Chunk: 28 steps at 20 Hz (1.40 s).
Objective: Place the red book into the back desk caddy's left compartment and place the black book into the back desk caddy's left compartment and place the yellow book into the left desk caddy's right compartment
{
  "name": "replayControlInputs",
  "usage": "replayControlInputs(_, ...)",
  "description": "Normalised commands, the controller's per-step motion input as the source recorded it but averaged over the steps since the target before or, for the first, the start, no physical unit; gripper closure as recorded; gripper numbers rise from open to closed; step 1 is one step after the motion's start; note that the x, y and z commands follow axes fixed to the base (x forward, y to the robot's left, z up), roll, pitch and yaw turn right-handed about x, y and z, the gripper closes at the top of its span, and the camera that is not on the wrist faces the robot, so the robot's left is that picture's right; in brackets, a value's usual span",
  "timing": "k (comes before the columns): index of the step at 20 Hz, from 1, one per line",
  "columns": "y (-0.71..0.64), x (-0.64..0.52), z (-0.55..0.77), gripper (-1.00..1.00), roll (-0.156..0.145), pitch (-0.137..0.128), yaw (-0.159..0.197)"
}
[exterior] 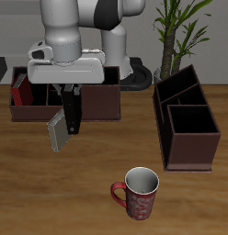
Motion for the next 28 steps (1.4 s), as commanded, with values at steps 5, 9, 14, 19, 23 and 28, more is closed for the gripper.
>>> replayControlInputs(5,-0.36,-0.5,0.18,1.0,0.042,0.015,0.001)
replayControlInputs(9,-0.23,-0.53,0.11,1.0,0.065,0.009,0.013)
replayControlInputs(14,-0.2,-0.5,0.05,1.0,0.012,-0.012,0.033)
replayControlInputs(19,-0.36,-0.55,0.1,1.0,-0.036,-0.044,0.005)
replayControlInputs(23,-0.44,-0.51,0.08,1.0,-0.053,-0.054,-0.012)
replayControlInputs(28,-0.26,-0.45,0.04,1.0,-0.017,-0.024,-0.005)
